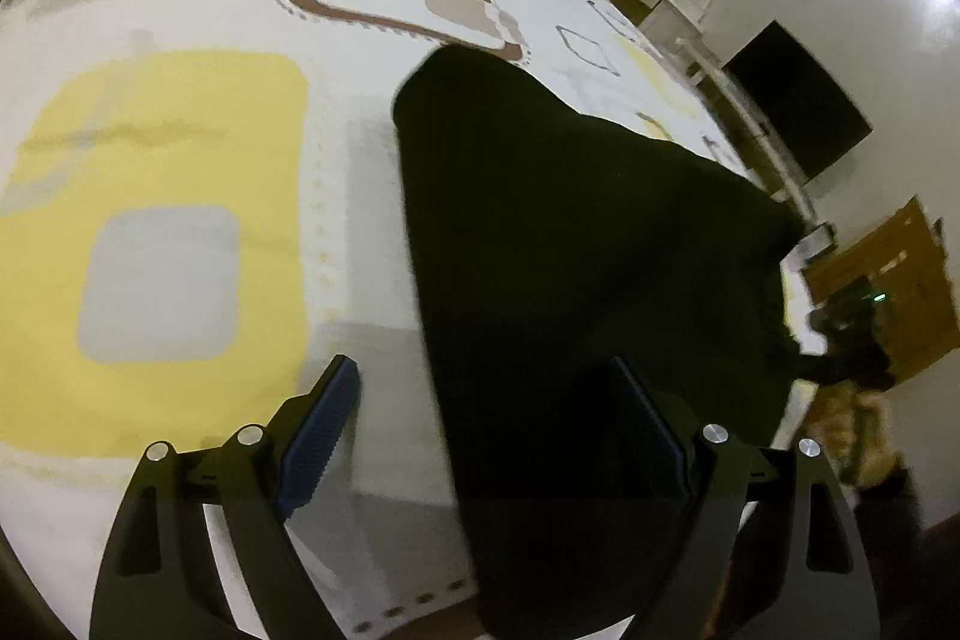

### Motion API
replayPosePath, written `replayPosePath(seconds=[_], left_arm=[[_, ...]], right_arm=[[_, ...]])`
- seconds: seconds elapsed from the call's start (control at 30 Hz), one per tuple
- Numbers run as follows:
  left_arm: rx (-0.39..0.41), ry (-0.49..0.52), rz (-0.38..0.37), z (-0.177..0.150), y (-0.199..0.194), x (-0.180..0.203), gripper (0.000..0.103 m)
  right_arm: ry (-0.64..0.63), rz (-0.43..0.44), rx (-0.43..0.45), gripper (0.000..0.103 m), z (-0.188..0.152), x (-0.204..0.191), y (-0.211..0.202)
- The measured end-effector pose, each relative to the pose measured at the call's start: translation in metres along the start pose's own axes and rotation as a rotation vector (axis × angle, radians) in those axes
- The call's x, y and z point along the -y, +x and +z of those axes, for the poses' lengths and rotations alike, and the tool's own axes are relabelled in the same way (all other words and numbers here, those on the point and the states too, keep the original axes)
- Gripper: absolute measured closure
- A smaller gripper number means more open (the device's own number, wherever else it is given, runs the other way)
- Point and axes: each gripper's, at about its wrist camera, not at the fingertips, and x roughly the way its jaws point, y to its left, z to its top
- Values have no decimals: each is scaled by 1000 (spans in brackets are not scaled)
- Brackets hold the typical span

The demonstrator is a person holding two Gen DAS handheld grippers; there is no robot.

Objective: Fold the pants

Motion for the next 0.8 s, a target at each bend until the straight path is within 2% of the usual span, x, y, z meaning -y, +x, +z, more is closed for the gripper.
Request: replayPosePath(seconds=[0.3,0.43,0.5,0.6,0.7,0.77,0.8], left_arm=[[-2,-61,-98,10,11,-10,17],[-24,-57,-140,14,19,-7,15],[-27,-45,-149,14,22,-4,15],[-29,-59,-207,16,25,-1,15],[-33,-66,-216,17,27,-1,15],[-33,-76,-218,16,27,-4,21],[-32,-86,-199,15,27,-7,35]], right_arm=[[-23,-11,-2,23,15,4,6],[-5,34,4,17,15,11,8],[-26,56,-24,10,16,7,13],[-51,85,-93,10,19,-4,29],[-81,54,-121,10,23,-13,42],[-110,46,-143,10,22,-19,49],[-118,39,-145,12,22,-21,50]])
